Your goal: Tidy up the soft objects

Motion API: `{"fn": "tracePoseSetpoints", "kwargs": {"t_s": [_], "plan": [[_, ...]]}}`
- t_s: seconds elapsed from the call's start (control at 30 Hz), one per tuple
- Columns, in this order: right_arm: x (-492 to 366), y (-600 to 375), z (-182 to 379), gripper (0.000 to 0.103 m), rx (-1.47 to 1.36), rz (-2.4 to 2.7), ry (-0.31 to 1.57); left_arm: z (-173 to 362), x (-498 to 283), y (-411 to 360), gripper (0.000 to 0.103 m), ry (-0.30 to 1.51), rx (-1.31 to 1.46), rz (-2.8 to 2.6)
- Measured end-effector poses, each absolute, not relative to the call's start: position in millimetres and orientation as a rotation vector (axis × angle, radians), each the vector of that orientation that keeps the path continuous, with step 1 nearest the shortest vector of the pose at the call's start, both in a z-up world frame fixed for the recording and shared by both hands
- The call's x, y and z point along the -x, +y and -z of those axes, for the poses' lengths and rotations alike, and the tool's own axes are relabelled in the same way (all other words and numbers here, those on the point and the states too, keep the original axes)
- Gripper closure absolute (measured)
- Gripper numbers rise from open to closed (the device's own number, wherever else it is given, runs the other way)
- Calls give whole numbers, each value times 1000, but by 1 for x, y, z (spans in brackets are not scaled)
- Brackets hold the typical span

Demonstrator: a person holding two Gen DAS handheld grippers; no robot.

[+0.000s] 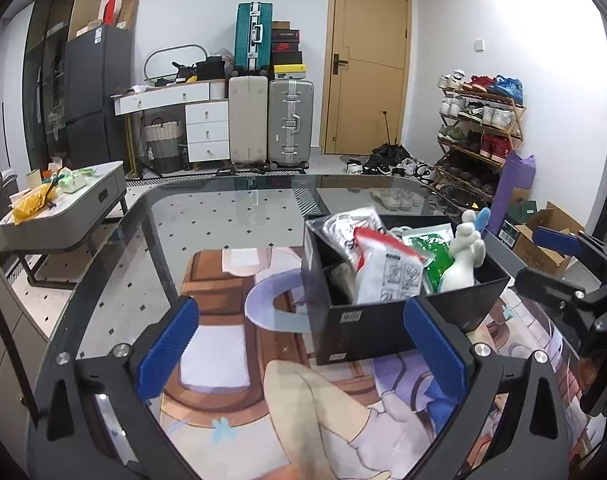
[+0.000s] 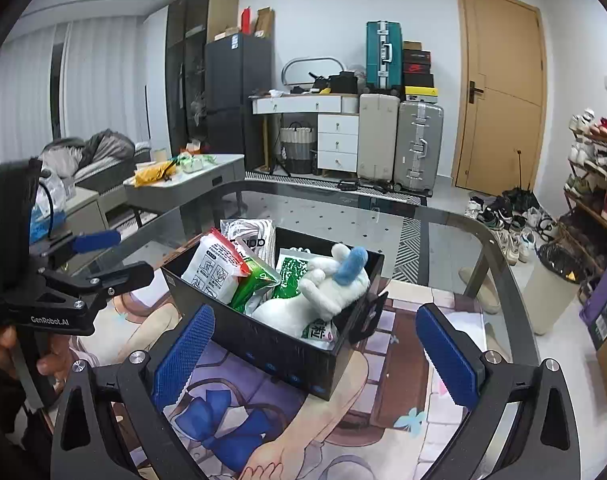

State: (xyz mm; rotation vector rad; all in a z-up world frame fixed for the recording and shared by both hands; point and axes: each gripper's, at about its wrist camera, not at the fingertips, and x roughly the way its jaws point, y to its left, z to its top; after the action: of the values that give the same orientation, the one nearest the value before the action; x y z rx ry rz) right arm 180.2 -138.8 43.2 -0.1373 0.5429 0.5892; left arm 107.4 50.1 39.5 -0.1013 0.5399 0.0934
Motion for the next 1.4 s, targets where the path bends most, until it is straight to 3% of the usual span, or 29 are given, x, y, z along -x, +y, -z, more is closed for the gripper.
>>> {"fn": "tracePoseSetpoints", "kwargs": {"t_s": [1.4], "plan": [[-152,-156,-34,1,118,-542,461,-30,-99,52,0,497,106,-117]]}}
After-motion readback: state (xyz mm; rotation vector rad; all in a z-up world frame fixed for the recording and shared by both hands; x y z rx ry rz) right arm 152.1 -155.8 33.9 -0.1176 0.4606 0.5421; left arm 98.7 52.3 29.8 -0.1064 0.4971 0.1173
